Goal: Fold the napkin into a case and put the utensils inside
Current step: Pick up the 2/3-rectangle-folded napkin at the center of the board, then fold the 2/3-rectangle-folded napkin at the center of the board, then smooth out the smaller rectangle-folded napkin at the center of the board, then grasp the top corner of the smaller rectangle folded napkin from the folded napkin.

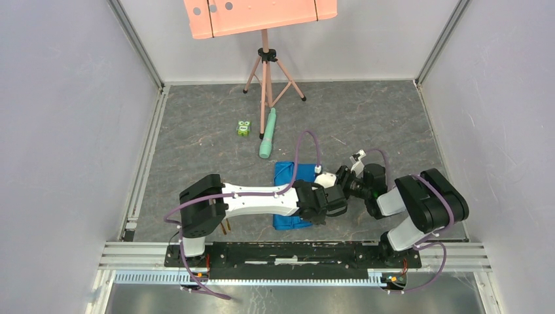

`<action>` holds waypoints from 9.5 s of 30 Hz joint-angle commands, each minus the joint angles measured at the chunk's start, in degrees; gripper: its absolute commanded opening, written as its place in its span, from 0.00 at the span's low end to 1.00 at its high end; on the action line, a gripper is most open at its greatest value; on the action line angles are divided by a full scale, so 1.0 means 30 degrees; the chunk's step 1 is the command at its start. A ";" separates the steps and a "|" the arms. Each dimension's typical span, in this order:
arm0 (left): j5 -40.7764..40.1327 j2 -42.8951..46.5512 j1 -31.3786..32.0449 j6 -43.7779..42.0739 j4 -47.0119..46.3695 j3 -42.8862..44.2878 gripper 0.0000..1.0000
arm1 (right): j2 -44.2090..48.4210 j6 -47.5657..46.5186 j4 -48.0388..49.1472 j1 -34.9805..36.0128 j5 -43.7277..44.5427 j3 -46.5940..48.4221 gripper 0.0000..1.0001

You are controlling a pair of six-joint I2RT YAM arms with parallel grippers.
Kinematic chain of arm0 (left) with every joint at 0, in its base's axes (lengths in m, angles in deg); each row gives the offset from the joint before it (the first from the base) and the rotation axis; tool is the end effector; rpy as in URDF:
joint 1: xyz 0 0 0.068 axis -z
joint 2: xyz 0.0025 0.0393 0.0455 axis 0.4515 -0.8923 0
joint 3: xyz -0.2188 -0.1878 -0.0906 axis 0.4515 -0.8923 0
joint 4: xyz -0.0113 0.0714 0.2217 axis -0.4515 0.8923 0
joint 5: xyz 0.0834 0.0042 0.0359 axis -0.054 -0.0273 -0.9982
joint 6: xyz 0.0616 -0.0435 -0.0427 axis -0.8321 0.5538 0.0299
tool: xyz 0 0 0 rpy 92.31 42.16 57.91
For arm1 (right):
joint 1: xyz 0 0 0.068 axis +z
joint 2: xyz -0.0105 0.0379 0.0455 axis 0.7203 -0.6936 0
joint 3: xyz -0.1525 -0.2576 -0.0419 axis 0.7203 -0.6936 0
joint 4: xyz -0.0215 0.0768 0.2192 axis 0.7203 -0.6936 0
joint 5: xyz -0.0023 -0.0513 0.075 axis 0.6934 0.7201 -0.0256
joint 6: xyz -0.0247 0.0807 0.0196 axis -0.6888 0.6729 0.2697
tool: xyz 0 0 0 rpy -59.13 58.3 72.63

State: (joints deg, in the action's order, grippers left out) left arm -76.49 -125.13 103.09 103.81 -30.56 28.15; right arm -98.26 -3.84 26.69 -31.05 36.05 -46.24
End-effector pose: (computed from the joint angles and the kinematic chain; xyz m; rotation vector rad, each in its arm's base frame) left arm 0.1098 -0.3593 0.2071 0.4835 2.6857 -0.2720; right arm 0.2115 0.1058 0.1403 0.3731 2.2687 1.4074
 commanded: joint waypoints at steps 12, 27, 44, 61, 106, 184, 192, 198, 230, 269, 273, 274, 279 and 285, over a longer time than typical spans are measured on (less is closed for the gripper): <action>0.0195 0.0871 -0.0038 -0.0518 -0.0617 0.0148 0.02 | -0.2351 0.0808 0.3193 0.0235 0.0434 0.1031 0.45; 0.4016 0.8213 -0.2975 -0.1856 -0.7867 -0.8476 0.53 | -0.3403 -0.2497 0.3645 0.0210 -0.1205 0.2244 0.01; 0.4531 0.8248 -0.9307 0.0533 -1.8837 -1.3377 0.21 | -0.0107 -0.9198 -0.8065 0.0924 0.1753 0.6114 0.00; 0.4004 0.3849 -1.0625 0.1294 -1.9508 -1.3002 0.02 | 0.2122 -1.0265 -1.4284 0.4351 0.7359 0.9714 0.01; 0.9127 0.5926 -1.4168 0.1320 -2.1463 -1.6947 0.38 | -0.0565 -0.6243 -1.5137 1.0782 1.3065 1.2844 0.01; 0.3001 0.3578 -1.3096 -0.0545 -0.7857 -0.6464 0.58 | 0.2180 -0.9153 -1.0840 1.2179 0.7636 0.6865 0.34; 0.3154 0.3626 -1.3107 -0.0998 -0.7804 -0.6260 0.30 | 0.2225 -0.8950 -1.0539 1.2721 0.8036 0.5871 0.33; 0.3966 0.4238 -1.3111 -0.1597 -0.8092 -0.6225 0.14 | 0.2399 -0.8871 -1.0749 1.3036 0.8488 0.5466 0.32; 0.9436 0.5894 -1.4429 -0.0020 -1.4563 -1.0243 0.02 | 0.1054 -1.4679 -0.8054 1.3536 1.8190 1.0236 0.53; 1.0324 0.6080 -1.4632 0.0009 -1.4579 -1.0247 0.02 | -0.0280 -1.4021 -0.6797 1.3476 1.7342 1.0195 0.39; 1.0251 0.5938 -1.4683 -0.0079 -1.4133 -1.0067 0.02 | -0.0553 -1.4256 -0.6510 1.3485 1.7064 1.0187 0.48; 1.0293 0.5898 -1.4692 -0.0079 -1.4096 -1.0052 0.02 | -0.0578 -1.4311 -0.6387 1.3489 1.7099 1.0165 0.49; 1.0799 0.6004 -1.4737 -0.0197 -1.4261 -1.0096 0.02 | -0.1043 -1.4676 -0.7141 1.3507 1.8003 1.0800 0.51; 1.0944 0.6077 -1.4737 -0.0083 -1.4244 -1.0067 0.02 | -0.1523 -1.4578 -0.7427 1.3521 1.8634 1.1070 0.46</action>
State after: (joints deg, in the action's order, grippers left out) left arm -45.93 -108.82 59.05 102.47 -72.18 -2.60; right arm -101.52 -46.92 4.02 9.53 89.73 -15.35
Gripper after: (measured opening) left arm 0.048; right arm 0.479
